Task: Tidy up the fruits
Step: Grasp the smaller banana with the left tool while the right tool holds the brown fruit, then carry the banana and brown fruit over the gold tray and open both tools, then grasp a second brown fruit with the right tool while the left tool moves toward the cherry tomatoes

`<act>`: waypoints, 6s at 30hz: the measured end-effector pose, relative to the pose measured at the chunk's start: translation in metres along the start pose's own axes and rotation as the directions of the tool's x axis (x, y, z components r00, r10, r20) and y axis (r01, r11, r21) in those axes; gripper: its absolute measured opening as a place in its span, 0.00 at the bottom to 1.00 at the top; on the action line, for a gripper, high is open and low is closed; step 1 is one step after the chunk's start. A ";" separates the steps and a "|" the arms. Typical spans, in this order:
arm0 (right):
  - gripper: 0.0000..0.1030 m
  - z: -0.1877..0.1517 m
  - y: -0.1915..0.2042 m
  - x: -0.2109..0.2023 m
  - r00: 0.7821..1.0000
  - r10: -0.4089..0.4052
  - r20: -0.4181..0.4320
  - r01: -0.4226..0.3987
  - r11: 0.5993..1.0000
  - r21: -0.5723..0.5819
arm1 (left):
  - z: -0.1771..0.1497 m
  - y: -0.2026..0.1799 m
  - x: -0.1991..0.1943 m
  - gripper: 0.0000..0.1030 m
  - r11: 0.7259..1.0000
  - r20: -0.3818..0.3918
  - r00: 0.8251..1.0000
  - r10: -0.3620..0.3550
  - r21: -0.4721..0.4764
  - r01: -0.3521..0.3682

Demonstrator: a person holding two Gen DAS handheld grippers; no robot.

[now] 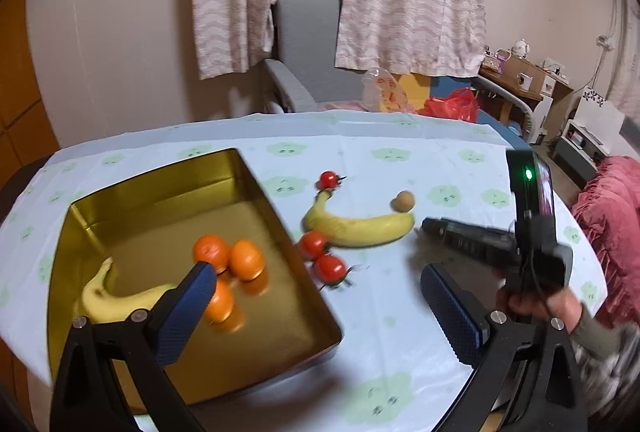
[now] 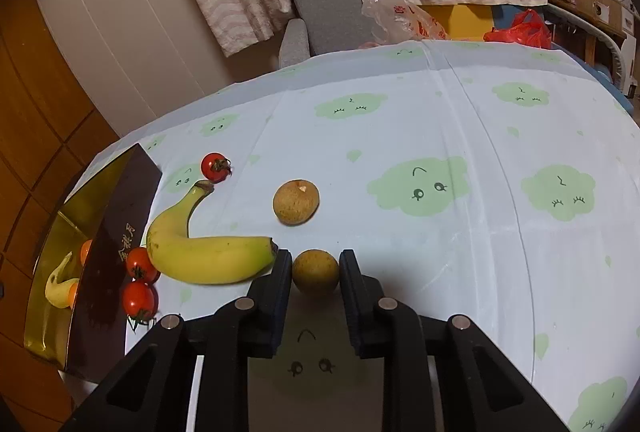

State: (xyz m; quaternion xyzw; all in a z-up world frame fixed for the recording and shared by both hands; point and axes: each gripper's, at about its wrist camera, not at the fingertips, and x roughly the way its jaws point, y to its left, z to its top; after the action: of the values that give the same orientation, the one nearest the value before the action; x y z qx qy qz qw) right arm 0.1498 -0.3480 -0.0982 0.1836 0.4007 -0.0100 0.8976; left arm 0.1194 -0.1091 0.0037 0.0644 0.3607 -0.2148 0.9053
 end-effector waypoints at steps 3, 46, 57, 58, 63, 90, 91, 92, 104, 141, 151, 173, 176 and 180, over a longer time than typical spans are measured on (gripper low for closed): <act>0.24 -0.007 -0.006 -0.007 1.000 0.005 0.019 -0.006 1.000 0.023 | 0.016 -0.016 0.017 1.00 0.999 -0.026 1.000 -0.011 0.043 0.012; 0.24 -0.031 -0.041 -0.026 0.984 0.122 0.129 -0.145 0.971 0.190 | 0.066 -0.088 0.138 0.29 0.816 -0.253 0.965 -0.074 0.541 0.204; 0.24 -0.033 -0.039 -0.028 0.985 0.113 0.134 -0.137 0.973 0.186 | 0.086 -0.041 0.082 0.28 0.911 -0.113 0.955 -0.273 0.288 0.295; 0.24 -0.033 -0.039 -0.028 0.985 0.112 0.135 -0.136 0.973 0.185 | 0.086 -0.039 0.078 0.28 0.913 -0.101 0.955 -0.280 0.279 0.298; 0.24 -0.034 -0.037 -0.033 0.983 0.099 0.153 -0.126 0.976 0.178 | 0.087 -0.020 0.052 0.28 0.918 -0.039 0.938 -0.344 0.198 0.344; 0.24 -0.036 0.130 -0.089 0.943 0.291 0.161 -0.273 0.954 -0.123 | -0.014 0.157 -0.028 0.33 0.950 0.115 0.969 -0.216 -0.203 0.236; 0.24 -0.037 0.138 -0.088 0.944 0.292 0.152 -0.272 0.952 -0.137 | -0.024 0.160 -0.029 0.40 0.950 0.109 0.973 -0.203 -0.219 0.222; 0.24 -0.037 0.147 -0.085 0.944 0.299 0.138 -0.277 0.948 -0.153 | -0.034 0.163 -0.029 0.54 0.949 0.105 0.977 -0.185 -0.240 0.205; 0.24 -0.053 0.210 -0.048 0.952 0.305 -0.014 -0.298 0.919 -0.257 | -0.075 0.158 -0.048 0.84 0.981 0.073 0.997 -0.004 -0.194 0.018; 0.31 -0.059 0.120 -0.076 0.974 0.206 0.090 -0.204 0.979 -0.026 | -0.079 0.130 -0.049 1.00 0.981 0.026 0.999 0.031 -0.192 -0.025; 0.32 -0.050 0.067 -0.058 0.995 0.083 0.061 -0.086 0.995 0.041 | -0.053 0.072 -0.042 1.00 0.997 0.024 0.999 -0.048 -0.063 0.050; 0.35 0.041 0.023 0.046 0.999 -0.048 -0.017 0.048 0.999 -0.004 | -0.014 0.027 0.001 1.00 0.999 -0.027 0.999 -0.036 -0.010 0.035; 0.27 0.043 0.023 0.048 0.999 -0.027 -0.020 0.028 1.000 0.000 | -0.010 0.025 0.005 1.00 0.999 -0.028 0.999 -0.034 -0.002 0.034; 0.27 0.041 0.019 0.045 1.000 -0.008 -0.015 0.009 1.000 0.006 | 0.002 0.018 0.009 1.00 0.999 -0.024 0.999 -0.041 0.014 0.041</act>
State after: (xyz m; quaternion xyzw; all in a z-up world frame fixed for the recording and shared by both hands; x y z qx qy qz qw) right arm 0.2129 -0.3382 -0.0995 0.1849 0.4080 -0.0137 0.8939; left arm 0.1342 -0.0961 -0.0015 0.0661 0.3710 -0.2350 0.8960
